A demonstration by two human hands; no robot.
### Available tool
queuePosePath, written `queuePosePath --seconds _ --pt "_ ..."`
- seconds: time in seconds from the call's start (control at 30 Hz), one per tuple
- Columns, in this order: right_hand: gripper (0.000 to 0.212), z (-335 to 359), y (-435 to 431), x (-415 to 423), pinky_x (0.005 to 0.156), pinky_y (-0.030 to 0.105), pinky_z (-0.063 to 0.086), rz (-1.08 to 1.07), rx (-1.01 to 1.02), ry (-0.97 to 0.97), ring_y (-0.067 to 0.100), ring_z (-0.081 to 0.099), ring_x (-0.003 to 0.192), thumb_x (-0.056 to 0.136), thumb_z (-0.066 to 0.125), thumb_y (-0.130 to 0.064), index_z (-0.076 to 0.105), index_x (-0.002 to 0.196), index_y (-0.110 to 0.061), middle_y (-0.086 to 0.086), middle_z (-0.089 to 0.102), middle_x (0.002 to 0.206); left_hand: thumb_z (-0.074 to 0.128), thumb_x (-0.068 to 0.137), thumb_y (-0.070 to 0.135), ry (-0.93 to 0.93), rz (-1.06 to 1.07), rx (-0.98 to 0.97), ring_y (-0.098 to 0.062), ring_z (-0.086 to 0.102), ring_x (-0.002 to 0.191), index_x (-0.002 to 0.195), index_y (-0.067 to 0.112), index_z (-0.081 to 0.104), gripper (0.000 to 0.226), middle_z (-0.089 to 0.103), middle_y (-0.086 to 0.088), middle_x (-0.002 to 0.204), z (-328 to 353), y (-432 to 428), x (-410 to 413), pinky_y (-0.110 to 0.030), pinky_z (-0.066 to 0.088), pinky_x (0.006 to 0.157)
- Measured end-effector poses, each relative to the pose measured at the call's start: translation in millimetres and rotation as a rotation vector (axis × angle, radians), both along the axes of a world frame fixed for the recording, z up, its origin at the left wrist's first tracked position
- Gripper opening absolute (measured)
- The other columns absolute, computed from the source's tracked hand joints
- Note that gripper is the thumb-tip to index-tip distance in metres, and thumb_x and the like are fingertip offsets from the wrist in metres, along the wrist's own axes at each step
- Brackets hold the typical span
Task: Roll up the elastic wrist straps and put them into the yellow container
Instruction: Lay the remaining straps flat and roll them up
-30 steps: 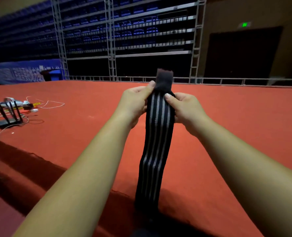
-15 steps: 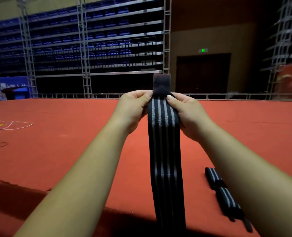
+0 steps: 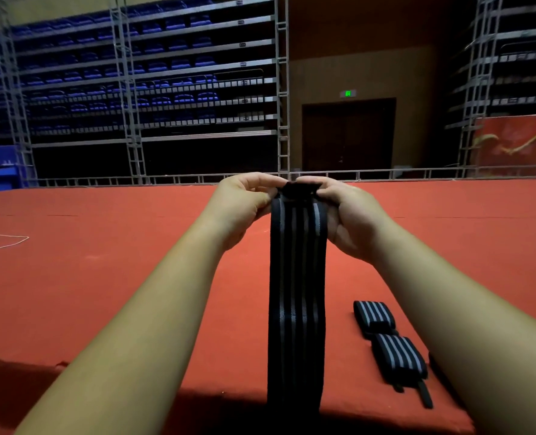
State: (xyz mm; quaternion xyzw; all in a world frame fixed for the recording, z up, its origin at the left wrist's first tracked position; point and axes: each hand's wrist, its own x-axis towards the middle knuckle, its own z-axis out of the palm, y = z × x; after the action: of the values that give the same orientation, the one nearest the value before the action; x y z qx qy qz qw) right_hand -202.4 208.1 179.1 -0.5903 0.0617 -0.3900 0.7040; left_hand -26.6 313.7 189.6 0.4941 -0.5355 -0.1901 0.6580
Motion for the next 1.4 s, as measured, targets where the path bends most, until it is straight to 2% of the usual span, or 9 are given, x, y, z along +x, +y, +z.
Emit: queuePosePath --seconds 0.07,0.2,0.33,0.5,0.73,1.03,1.1,1.23,1.4 --pt "0.033 -1 -5 0 0.107 0.048 0.057 0.029 0.053 0.008 0.034 0.072 0.115 0.112 0.045 -0.016 0.069 0.128 -0.002 0.026 0.073 0.132 0.055 0.103 -0.014 -0.035 -0.01 0.007 -0.021 0.079 0.1 0.107 0.006 0.081 0.033 0.082 -0.011 0.103 -1 -2 -1 -0.024 0.061 0.085" --pt "0.013 -8 -12 7 0.093 0.041 0.061 -0.003 -0.049 0.018 0.027 0.073 0.103 0.107 0.06 -0.006 0.068 0.118 -0.008 0.017 0.074 0.112 0.054 0.105 -0.01 -0.012 -0.038 0.006 -0.019 0.078 0.101 0.114 0.004 0.079 0.029 0.081 -0.012 0.109 -4 -4 -6 -0.026 0.061 0.09" --pt "0.025 -9 -16 13 0.099 0.049 0.056 -0.166 -0.135 -0.019 0.032 0.066 0.102 0.103 0.06 0.009 0.069 0.109 -0.014 0.018 0.067 0.111 0.054 0.114 0.016 0.16 -0.058 0.05 -0.027 0.079 0.105 0.131 0.005 0.071 0.026 0.08 -0.013 0.118 -11 -9 -14 -0.037 0.065 0.091" --pt "0.043 -13 -22 16 0.101 0.039 0.059 -0.292 -0.271 -0.019 0.021 0.068 0.113 0.101 0.058 0.013 0.061 0.128 -0.019 0.01 0.067 0.122 0.045 0.115 0.048 0.044 -0.037 0.215 -0.026 0.077 0.117 0.13 0.019 0.072 0.042 0.081 -0.004 0.122 -28 -22 -24 -0.045 0.059 0.104" --pt "0.035 -25 -32 20 0.09 0.039 0.063 -0.361 -0.253 -0.044 0.021 0.071 0.111 0.101 0.06 0.01 0.06 0.122 -0.019 0.007 0.071 0.119 0.066 0.106 0.014 -0.232 0.064 0.139 -0.015 0.076 0.114 0.134 0.018 0.066 0.029 0.079 -0.002 0.122 -39 -33 -29 -0.04 0.06 0.103" --pt "0.032 -35 -34 23 0.094 0.045 0.065 -0.363 -0.07 -0.042 0.028 0.077 0.111 0.104 0.066 -0.008 0.062 0.136 -0.011 0.015 0.074 0.126 0.062 0.104 -0.002 -0.059 0.081 0.093 -0.027 0.08 0.106 0.129 0.008 0.071 0.028 0.081 -0.012 0.115 -51 -50 -33 -0.046 0.064 0.097" --pt "0.025 -46 -31 24 0.1 0.047 0.062 -0.298 -0.036 0.08 0.028 0.078 0.109 0.11 0.061 -0.023 0.068 0.128 -0.007 0.016 0.078 0.121 0.064 0.104 0.001 -0.021 0.127 0.088 -0.026 0.081 0.102 0.126 0.008 0.072 0.024 0.082 -0.011 0.111 -52 -54 -29 -0.045 0.065 0.093" --pt "0.055 -83 -33 21 0.103 0.049 0.06 -0.273 -0.076 0.453 0.026 0.08 0.105 0.105 0.054 -0.066 0.081 0.114 -0.018 0.002 0.084 0.108 0.071 0.101 0.005 0.019 0.189 0.115 -0.024 0.082 0.095 0.119 0.006 0.074 0.018 0.082 -0.011 0.106 -61 -61 -21 -0.045 0.066 0.09" --pt "0.054 -110 -39 21 0.097 0.045 0.063 -0.389 -0.078 0.512 0.023 0.081 0.095 0.105 0.055 -0.065 0.08 0.106 -0.017 -0.001 0.084 0.096 0.078 0.096 0.008 0.049 0.18 0.172 -0.032 0.081 0.095 0.108 0.006 0.076 0.013 0.082 -0.012 0.099 -93 -73 -15 -0.051 0.065 0.091"
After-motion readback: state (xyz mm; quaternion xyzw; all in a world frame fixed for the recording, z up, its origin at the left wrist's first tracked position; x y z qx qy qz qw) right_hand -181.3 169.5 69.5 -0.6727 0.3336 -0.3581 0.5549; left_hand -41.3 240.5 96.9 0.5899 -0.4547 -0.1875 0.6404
